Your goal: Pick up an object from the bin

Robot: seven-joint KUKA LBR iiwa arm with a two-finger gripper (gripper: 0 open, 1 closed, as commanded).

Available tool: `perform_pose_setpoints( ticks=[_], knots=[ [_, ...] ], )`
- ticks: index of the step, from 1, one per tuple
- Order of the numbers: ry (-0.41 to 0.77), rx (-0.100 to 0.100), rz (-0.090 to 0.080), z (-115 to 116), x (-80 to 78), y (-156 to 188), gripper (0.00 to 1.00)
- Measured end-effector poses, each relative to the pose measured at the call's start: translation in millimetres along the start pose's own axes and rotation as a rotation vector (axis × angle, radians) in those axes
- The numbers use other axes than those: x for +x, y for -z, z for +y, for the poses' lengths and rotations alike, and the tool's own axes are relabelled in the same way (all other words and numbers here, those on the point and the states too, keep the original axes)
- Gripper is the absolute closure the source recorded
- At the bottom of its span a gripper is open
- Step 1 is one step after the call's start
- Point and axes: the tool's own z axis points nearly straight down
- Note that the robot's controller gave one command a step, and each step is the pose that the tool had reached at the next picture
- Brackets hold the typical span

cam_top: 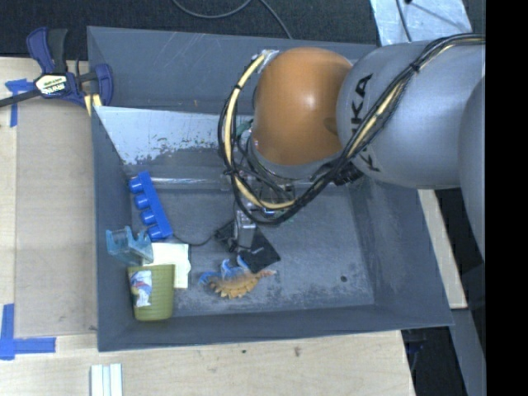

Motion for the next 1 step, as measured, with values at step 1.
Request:
perform_pose_setpoints(
  ticks=[1],
  knots=[
    [-0.003,-0.001,-0.008,-0.8,-1.6,5.0,1.0]
  ],
)
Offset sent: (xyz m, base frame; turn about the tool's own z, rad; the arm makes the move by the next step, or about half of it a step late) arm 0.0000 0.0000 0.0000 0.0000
